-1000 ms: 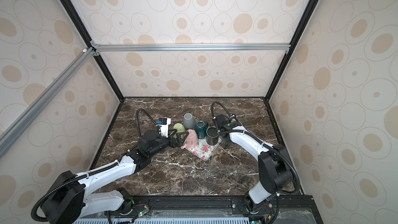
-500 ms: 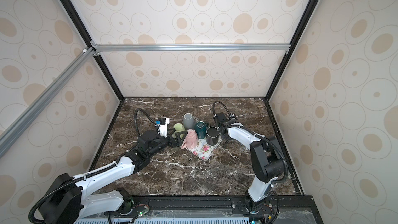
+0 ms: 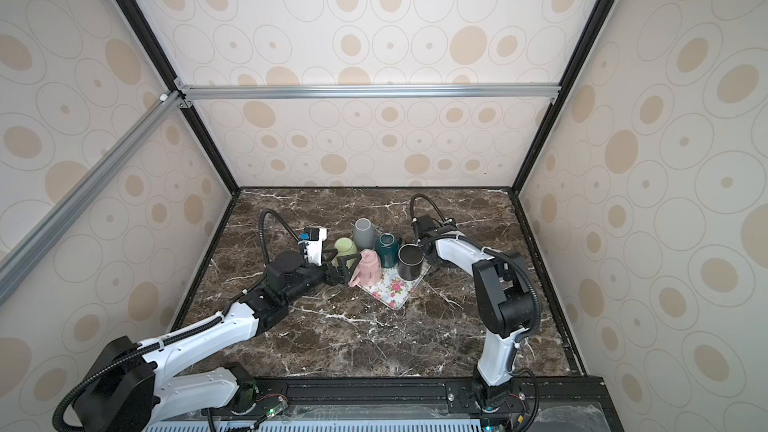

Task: Turn the mug right side up
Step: 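Lower the white mug, opening up, onto the table with the right gripper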

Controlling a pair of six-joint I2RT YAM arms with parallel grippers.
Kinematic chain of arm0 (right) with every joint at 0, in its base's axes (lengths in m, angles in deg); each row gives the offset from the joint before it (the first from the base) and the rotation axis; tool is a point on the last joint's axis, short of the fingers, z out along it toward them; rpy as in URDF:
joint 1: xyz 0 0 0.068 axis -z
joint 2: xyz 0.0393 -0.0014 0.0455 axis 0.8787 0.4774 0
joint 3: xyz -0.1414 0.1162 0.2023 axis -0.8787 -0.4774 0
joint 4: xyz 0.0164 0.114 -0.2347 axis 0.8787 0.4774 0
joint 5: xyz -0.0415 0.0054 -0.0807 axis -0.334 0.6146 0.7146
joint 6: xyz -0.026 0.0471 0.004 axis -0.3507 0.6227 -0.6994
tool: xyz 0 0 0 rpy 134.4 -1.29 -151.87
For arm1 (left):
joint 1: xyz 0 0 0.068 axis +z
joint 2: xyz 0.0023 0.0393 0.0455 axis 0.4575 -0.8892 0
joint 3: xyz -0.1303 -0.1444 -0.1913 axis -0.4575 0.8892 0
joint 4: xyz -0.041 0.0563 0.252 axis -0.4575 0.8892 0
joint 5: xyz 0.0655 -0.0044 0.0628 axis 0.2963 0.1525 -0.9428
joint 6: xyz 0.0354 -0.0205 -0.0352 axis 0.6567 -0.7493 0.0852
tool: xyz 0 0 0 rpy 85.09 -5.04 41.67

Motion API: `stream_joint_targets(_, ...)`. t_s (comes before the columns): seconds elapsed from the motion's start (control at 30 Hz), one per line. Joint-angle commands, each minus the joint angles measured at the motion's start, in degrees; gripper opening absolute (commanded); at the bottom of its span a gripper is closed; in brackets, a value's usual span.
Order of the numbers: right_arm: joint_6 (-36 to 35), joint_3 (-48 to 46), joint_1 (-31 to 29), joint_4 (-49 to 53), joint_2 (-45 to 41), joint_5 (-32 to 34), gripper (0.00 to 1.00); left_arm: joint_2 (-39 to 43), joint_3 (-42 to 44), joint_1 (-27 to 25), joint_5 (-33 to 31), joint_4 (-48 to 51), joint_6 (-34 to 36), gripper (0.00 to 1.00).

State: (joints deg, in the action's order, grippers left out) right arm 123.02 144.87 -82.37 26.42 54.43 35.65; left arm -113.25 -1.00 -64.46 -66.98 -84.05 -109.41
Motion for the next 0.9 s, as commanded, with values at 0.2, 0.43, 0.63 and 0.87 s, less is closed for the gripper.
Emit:
stream_joint_targets(0.2,0.69,1.99,1.16,0.58,1.19,2.66,0.0,0.62,0.11,0.38,-0.93,-0.27,0.87,0.98)
stream_joint_targets(0.43,0.21,4.12,1.94,1.57,3.36,4.05,0.0,0.36,0.81,0.37,-0.99,-1.04,1.63,0.98)
stream_joint_targets(0.63,0.49,6.24,2.32,3.33,4.76,2.91,0.01,-0.17,-0.13,0.36,-1.13,-0.14,2.86,0.98)
stream_joint_targets(0.87,0.78,5.29,2.26,3.45,1.31,1.53,0.61,-0.69,-0.06,0.33,-1.8,0.15,3.77,0.98)
